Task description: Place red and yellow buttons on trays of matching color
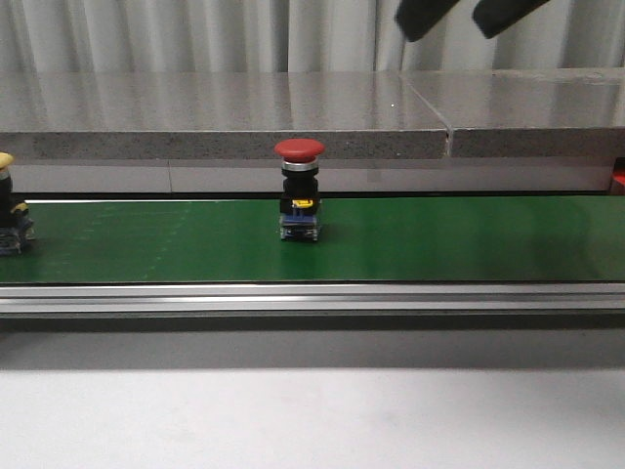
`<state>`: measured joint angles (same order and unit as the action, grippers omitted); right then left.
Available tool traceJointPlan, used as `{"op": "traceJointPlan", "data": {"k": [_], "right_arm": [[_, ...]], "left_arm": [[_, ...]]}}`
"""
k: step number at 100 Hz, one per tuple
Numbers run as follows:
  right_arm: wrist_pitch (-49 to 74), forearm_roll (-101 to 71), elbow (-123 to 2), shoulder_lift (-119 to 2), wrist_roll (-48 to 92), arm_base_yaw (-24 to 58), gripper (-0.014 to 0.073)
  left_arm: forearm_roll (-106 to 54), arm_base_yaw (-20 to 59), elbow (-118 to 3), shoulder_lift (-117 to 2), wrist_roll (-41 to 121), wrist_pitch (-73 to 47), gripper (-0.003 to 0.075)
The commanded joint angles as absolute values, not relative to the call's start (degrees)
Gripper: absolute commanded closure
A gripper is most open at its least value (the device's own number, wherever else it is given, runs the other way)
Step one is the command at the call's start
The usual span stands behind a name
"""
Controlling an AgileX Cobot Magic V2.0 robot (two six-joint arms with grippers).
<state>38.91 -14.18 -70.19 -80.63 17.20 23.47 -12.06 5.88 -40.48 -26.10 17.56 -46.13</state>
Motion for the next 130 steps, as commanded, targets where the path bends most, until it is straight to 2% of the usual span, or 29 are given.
{"op": "traceJointPlan", "data": {"k": [1,35,75,84,96,102,110,130], "right_arm": [[38.82,-16.18,-75.37,-82.37,17.31,24.48,-0.0040],[56.24,-18.61,-90.71,-95.64,17.40,25.31,-0.0040],[51.91,-15.61,-92.98,-103.38,17.61,25.31,-0.0028],[50.83,-15.34,-92.98,-104.28,17.61,25.31,0.0071],[50.83,-15.19,-92.98,-104.74,17.61,25.31,0.0308],[50.33,-15.19,-92.98,-104.61,17.61,25.31,0.0393],[48.89,-15.19,-92.98,-103.85,17.55,25.31,0.0431],[49.27,-13.68,-92.98,-99.95,9.81,22.27,0.0428]], "left_arm": [[-12.93,6.22,-42.03,-26.44,17.44,-42.27,0.0741],[-12.93,6.22,-42.03,-26.44,17.44,-42.27,0.0741],[-12.93,6.22,-42.03,-26.44,17.44,-42.27,0.0741],[-12.93,6.22,-42.03,-26.44,17.44,-42.27,0.0741],[-12.93,6.22,-42.03,-26.44,17.44,-42.27,0.0741],[-12.93,6.22,-42.03,-26.44,17.44,-42.27,0.0741],[-12.93,6.22,-42.03,-26.44,17.44,-42.27,0.0741],[-12.93,6.22,-42.03,-26.44,17.44,-42.27,0.0741]]}}
